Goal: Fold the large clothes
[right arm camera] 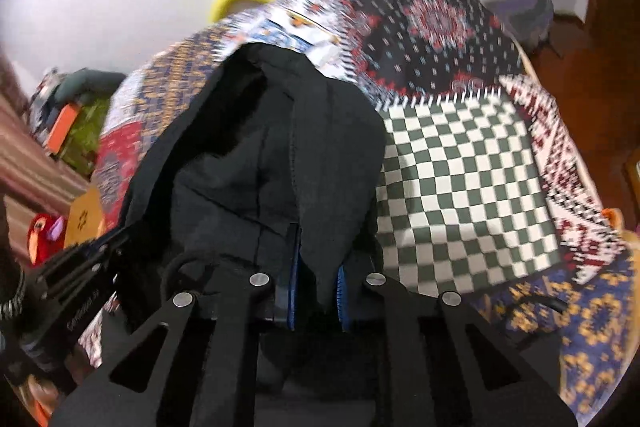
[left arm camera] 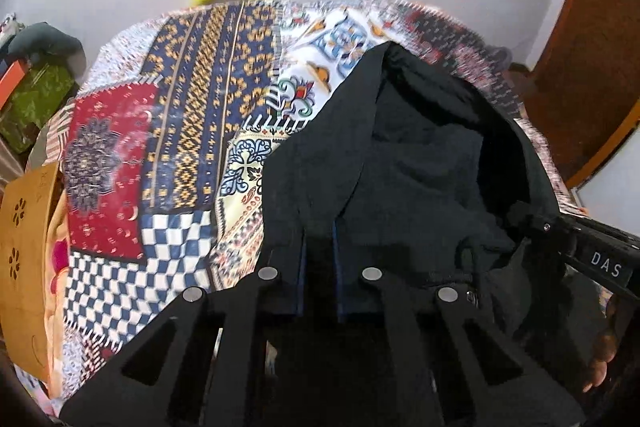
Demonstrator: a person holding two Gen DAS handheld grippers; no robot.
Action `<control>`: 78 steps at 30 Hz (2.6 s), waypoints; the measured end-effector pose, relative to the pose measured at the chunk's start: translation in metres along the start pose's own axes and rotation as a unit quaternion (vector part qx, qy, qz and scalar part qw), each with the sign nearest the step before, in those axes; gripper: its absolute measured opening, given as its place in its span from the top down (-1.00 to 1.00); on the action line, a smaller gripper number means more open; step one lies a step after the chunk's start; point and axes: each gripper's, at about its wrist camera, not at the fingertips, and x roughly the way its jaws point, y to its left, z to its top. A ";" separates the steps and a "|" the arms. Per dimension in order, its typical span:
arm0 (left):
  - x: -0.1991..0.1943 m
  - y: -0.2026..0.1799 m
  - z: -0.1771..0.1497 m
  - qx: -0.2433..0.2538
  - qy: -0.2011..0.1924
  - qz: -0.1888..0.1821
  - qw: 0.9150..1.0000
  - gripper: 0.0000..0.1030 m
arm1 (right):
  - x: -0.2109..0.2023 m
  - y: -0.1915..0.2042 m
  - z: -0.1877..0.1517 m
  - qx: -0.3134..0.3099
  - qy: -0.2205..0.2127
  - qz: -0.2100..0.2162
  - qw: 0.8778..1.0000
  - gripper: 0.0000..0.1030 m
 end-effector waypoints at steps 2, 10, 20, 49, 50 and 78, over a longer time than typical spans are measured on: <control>-0.023 -0.001 -0.006 0.003 -0.008 -0.011 1.000 0.82 | -0.025 0.009 -0.014 -0.015 -0.005 0.010 1.000 0.75; -0.107 -0.009 -0.066 0.020 -0.034 -0.049 0.998 0.83 | -0.082 0.029 -0.092 -0.073 0.000 0.028 0.997 0.75; -0.121 -0.013 -0.187 0.019 0.046 -0.102 0.994 0.82 | -0.087 0.008 -0.175 -0.066 0.061 -0.008 0.996 0.56; -0.113 -0.021 -0.096 0.040 -0.010 -0.077 0.996 0.06 | -0.064 -0.002 -0.078 -0.039 0.005 0.006 0.999 0.00; -0.101 -0.025 -0.090 0.040 -0.002 -0.080 0.996 0.06 | -0.059 -0.005 -0.075 -0.035 0.009 0.009 0.999 0.00; -0.127 -0.023 -0.113 0.032 -0.001 -0.133 0.991 0.75 | -0.101 0.030 -0.105 -0.092 -0.018 0.041 0.995 0.78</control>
